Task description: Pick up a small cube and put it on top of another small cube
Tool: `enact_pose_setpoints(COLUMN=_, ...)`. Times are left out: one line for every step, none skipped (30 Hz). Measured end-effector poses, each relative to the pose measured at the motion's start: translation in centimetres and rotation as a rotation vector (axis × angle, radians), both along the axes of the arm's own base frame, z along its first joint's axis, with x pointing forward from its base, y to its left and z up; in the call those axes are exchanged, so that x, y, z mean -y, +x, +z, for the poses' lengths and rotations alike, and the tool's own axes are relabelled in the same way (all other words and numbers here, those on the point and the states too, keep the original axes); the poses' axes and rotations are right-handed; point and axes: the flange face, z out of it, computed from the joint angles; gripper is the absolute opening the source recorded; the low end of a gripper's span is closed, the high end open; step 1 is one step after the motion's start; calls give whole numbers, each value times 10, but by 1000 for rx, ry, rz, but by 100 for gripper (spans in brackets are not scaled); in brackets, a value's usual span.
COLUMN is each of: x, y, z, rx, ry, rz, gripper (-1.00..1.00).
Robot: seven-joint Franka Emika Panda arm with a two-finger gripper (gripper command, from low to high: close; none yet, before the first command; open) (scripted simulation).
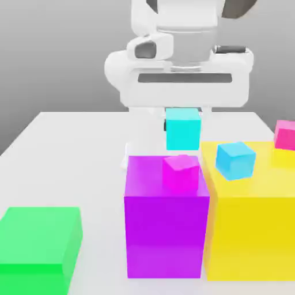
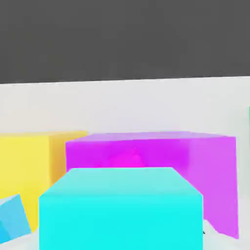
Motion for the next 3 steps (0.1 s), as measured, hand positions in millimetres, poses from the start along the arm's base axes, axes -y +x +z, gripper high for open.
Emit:
enact_pose_setpoints(x=0, y=0, z=0, rx=0, ry=0, rz=0, gripper=100)
enact_pose_setpoints(x=0, y=0, z=0, rx=0, ry=0, rz=0, gripper=100)
enact_pose_setpoints(x=0, y=0, z=0, rx=0, ry=0, rz=0, gripper=100)
